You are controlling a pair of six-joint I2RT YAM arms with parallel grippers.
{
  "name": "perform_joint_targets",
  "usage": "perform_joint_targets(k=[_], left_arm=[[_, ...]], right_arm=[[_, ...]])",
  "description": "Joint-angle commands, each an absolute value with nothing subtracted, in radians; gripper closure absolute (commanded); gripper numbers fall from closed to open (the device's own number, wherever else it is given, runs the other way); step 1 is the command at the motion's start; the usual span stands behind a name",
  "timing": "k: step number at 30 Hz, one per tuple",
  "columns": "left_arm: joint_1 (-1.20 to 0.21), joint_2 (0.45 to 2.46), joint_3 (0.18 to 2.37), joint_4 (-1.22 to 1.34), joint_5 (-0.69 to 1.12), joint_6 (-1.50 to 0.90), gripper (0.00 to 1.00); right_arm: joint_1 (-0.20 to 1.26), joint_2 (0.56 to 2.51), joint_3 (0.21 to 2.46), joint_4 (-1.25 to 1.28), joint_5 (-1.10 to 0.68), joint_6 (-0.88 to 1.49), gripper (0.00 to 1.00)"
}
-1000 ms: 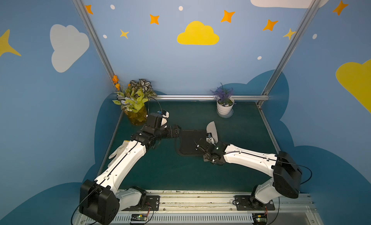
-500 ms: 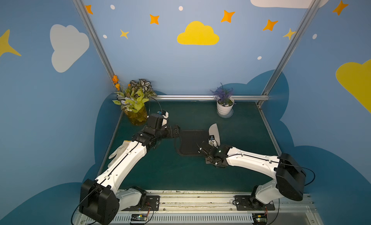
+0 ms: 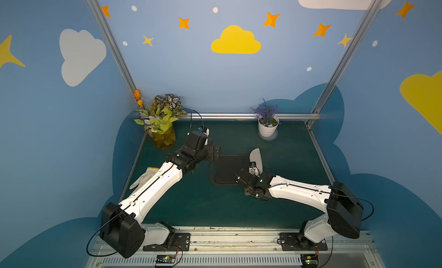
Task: Align the knife with the edge of the cutting board
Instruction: Place the knife at the edge of the cutting board.
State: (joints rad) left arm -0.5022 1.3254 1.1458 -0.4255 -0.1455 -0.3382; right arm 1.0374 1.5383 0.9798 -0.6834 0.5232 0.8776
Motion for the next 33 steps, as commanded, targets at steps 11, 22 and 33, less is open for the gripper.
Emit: perform_joint_targets(k=[11,22,33], left_arm=[[-0.527,1.27,1.092,-0.425,-0.147,-0.28,0.0],[-0.527,1.266,1.097,-0.431,-0.135,-0.285,0.0],[-0.527,1.261,1.098,-0.438,-0.139,-0.284,0.0]], right_arm=[[1.043,1.543,0.97,-0.663,0.523,0.957,1.0],[1.051,1.527,0.916,-0.611,0.479,1.012,1.0],[1.055,1.534,0.894,-0.577,0.461,1.042,1.0]])
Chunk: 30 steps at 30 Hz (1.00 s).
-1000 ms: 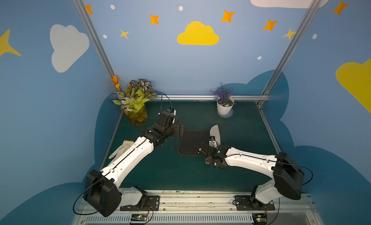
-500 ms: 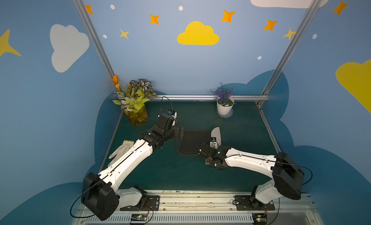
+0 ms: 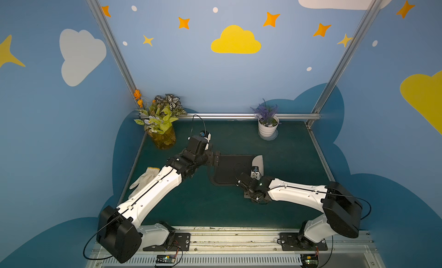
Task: Align the knife with the edge of the cutting board
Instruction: Place the knife at the edge of the cutting board.
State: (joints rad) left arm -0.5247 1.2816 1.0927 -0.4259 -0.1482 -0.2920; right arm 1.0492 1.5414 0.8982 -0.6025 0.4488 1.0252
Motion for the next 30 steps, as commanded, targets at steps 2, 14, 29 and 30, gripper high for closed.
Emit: perform_joint_targets(k=[2,14,29,30], left_arm=[[-0.526,1.261,1.098,-0.439,-0.14,-0.283,0.0],[-0.526,1.266,1.1,-0.44,-0.146,-0.281,0.0],[-0.526,1.265,1.099,-0.442,-0.153,-0.28,0.0],[-0.527,1.265,1.099,-0.442,-0.153,-0.28,0.0]], right_arm=[[1.055,1.543,0.897,-0.574,0.452,1.033,1.0],[1.049,1.603,0.936,-0.58,0.391,0.993,1.0],[1.039,1.633,0.948,-0.58,0.356,0.958,1.0],[1.039,1.632,0.948,-0.579,0.354,0.952,1.0]])
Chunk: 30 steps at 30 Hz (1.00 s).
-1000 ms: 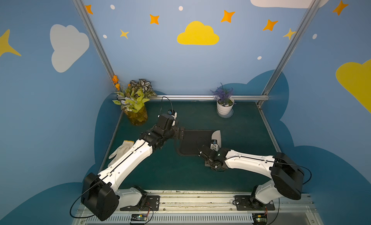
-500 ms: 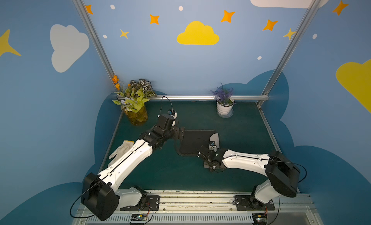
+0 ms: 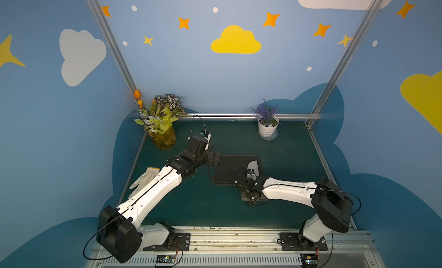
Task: Align the knife with the edge of the cutting board
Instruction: Place the knife at the edge of the cutting board.
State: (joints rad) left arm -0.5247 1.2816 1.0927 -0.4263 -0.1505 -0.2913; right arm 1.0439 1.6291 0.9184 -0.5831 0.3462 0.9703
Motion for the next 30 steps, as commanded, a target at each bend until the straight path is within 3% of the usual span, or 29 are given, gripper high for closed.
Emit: perform_joint_targets(k=[1,21,30], left_arm=[[-0.527,1.265,1.1,-0.443,-0.154,-0.279,0.0],[-0.525,1.275,1.104,-0.449,-0.155,-0.281,0.0],[-0.526,1.275,1.104,-0.449,-0.16,-0.283,0.0]], right_arm=[[1.039,1.633,0.949,-0.577,0.35,0.946,1.0],[1.027,1.671,0.959,-0.584,0.327,0.878,1.0],[1.019,1.672,0.947,-0.569,0.332,0.861,0.9]])
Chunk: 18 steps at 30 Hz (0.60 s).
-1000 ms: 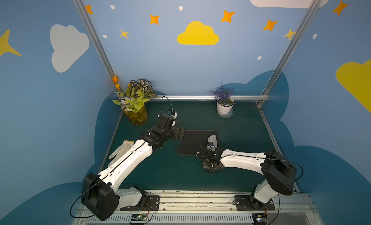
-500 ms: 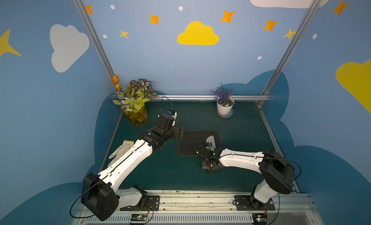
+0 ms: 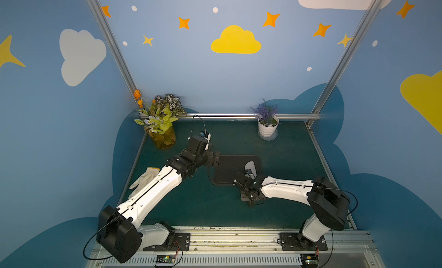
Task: Align the knife with the edge of the cutting board
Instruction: Place the knife at the edge of the cutting board.
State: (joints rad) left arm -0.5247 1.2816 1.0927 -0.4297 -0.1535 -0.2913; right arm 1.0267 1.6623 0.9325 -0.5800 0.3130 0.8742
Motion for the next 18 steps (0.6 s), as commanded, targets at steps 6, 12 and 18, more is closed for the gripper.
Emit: perform_joint_targets(k=[6,12,18], left_arm=[[-0.525,1.278,1.104,-0.449,-0.161,-0.283,0.0],[-0.525,1.279,1.104,-0.45,-0.164,-0.284,0.0],[-0.525,1.278,1.104,-0.449,-0.165,-0.284,0.0]], right_arm=[[1.012,1.68,0.934,-0.545,0.331,0.855,0.8],[0.998,1.687,0.926,-0.529,0.325,0.859,0.76],[0.99,1.698,0.929,-0.529,0.324,0.862,0.73]])
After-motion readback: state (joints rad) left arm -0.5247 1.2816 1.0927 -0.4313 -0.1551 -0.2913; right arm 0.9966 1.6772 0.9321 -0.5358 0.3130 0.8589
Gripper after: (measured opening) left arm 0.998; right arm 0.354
